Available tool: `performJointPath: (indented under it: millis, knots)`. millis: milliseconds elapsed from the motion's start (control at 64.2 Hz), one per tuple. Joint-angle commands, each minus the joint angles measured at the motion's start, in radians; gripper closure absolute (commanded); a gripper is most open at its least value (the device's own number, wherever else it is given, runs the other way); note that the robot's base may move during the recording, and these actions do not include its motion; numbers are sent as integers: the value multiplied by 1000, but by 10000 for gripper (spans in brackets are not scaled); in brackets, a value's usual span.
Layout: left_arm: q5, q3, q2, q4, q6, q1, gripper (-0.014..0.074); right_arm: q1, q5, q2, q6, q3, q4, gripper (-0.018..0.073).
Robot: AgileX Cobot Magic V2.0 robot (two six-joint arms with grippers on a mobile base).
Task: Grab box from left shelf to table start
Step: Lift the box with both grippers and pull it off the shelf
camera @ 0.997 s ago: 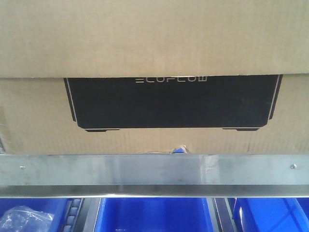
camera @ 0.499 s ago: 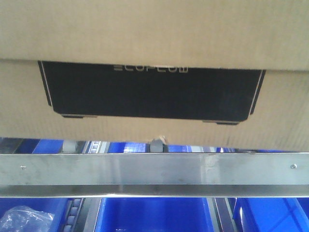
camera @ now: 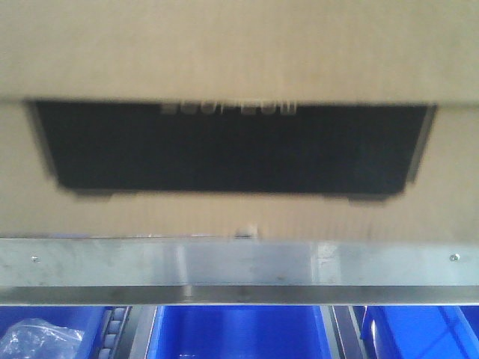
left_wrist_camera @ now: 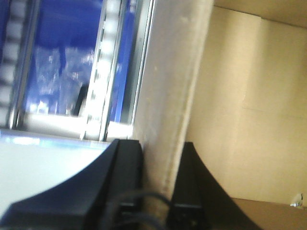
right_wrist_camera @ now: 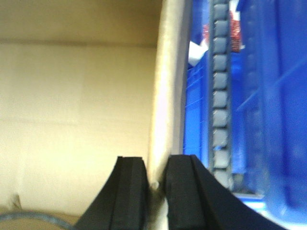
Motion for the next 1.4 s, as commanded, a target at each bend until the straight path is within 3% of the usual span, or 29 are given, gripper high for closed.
performJointPath:
  millis: [0, 499, 826, 1387]
  knots:
    - [-137, 19, -101, -6, -45, -2, 699, 2, -125, -76, 2, 22, 31, 504]
    - [-371, 343, -509, -6, -12, -2, 699, 2, -145, -387, 0, 161, 34, 504]
    - [-401, 349, -670, 4, -10, -2, 699, 2, -154, -523, -1, 164, 34, 504]
    - [-415, 349, -703, 18, -8, -2, 699, 2, -142, -533, -1, 164, 25, 504]
